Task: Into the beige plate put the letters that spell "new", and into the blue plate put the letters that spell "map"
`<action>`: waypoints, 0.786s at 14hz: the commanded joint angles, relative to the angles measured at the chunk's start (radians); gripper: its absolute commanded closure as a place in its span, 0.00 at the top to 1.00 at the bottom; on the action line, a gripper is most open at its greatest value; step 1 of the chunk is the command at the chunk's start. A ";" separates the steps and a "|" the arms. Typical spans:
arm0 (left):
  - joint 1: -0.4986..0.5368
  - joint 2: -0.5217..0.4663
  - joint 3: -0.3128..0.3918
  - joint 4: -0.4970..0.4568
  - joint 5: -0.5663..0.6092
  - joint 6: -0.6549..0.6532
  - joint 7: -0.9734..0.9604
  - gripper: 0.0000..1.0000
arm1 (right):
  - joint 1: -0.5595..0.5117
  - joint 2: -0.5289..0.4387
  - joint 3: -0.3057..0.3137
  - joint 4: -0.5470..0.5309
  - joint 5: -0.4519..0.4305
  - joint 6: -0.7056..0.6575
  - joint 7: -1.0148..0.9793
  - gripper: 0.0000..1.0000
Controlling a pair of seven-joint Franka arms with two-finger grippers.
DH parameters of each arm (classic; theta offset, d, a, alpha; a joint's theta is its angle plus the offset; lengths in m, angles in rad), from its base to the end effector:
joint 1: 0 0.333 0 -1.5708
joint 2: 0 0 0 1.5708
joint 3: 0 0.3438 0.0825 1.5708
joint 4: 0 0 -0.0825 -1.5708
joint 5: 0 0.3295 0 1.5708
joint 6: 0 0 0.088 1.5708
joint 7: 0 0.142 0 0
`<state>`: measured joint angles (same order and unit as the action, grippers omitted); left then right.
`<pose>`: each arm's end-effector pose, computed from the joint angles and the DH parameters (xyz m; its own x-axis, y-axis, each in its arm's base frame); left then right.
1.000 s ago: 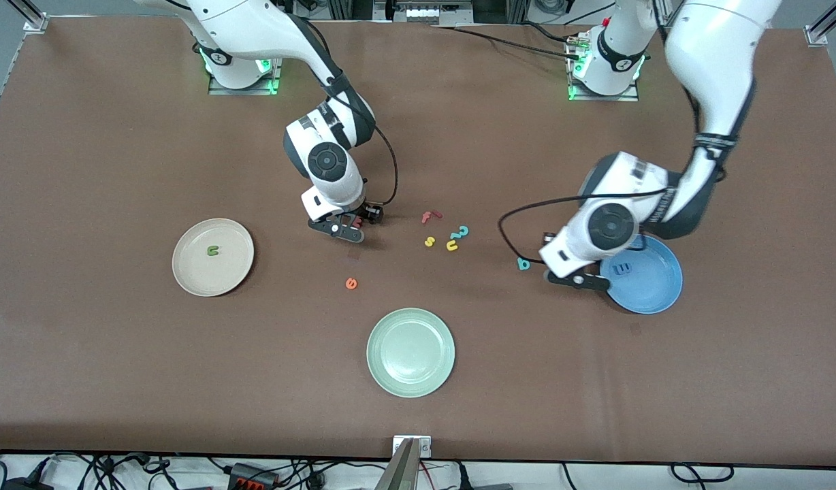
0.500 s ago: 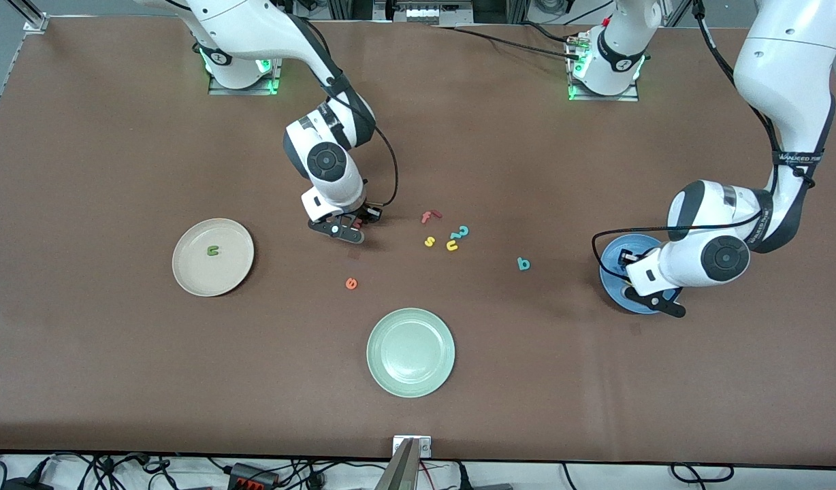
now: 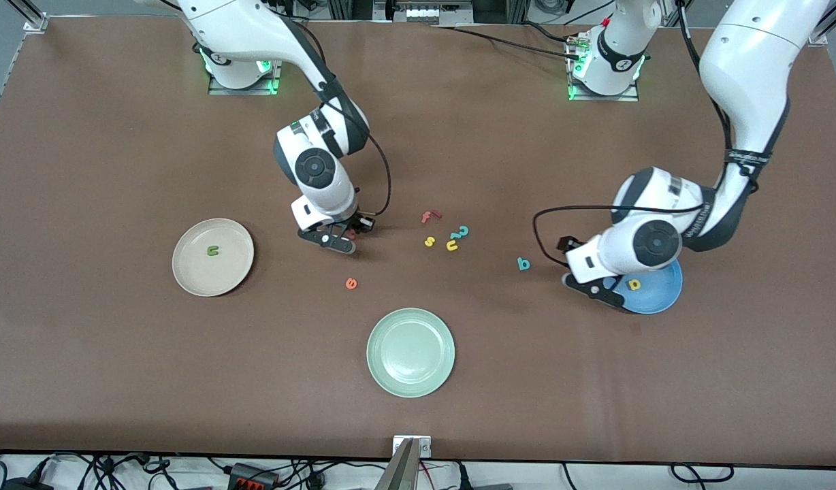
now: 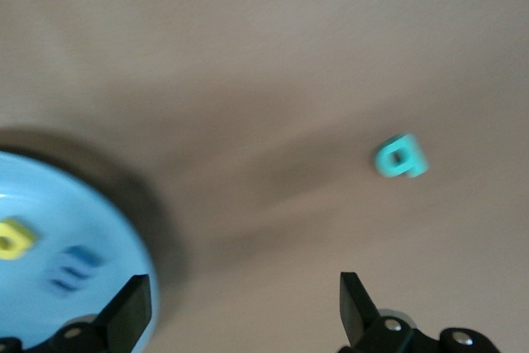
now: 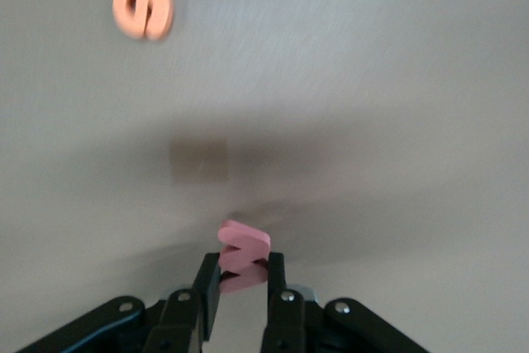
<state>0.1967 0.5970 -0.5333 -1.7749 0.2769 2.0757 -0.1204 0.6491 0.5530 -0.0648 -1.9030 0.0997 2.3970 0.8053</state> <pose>0.5817 -0.1489 0.2689 0.9250 -0.3225 -0.2009 -0.3177 -0.9465 0.0566 0.4998 0.3372 0.2331 0.9569 -0.2838 -0.0611 -0.2830 -0.9589 0.0214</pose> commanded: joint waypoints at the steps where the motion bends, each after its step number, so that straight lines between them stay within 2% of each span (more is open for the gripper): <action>1: -0.060 0.015 -0.020 0.002 0.010 0.073 -0.151 1.00 | -0.077 -0.022 -0.018 0.076 0.003 -0.186 -0.147 0.19; 4: -0.124 0.098 -0.008 -0.005 0.028 0.179 -0.355 1.00 | -0.150 -0.041 -0.065 0.079 -0.005 -0.283 -0.372 0.19; 7: -0.126 0.142 0.024 0.014 0.042 0.187 -0.331 1.00 | -0.177 -0.050 -0.159 0.071 -0.008 -0.340 -0.576 0.20; 9: -0.131 0.149 0.024 0.023 0.076 0.190 -0.324 0.86 | -0.219 -0.045 -0.174 0.074 -0.008 -0.338 -0.679 0.20; 11: -0.137 0.158 0.024 0.023 0.119 0.245 -0.323 0.86 | -0.261 -0.032 -0.175 0.074 -0.009 -0.328 -0.759 0.20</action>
<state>0.0718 0.7481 -0.5073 -1.7727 0.3439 2.2917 -0.4463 0.4189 0.5205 -0.2457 -1.8226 0.0968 2.0716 0.1186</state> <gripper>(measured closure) 0.132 0.736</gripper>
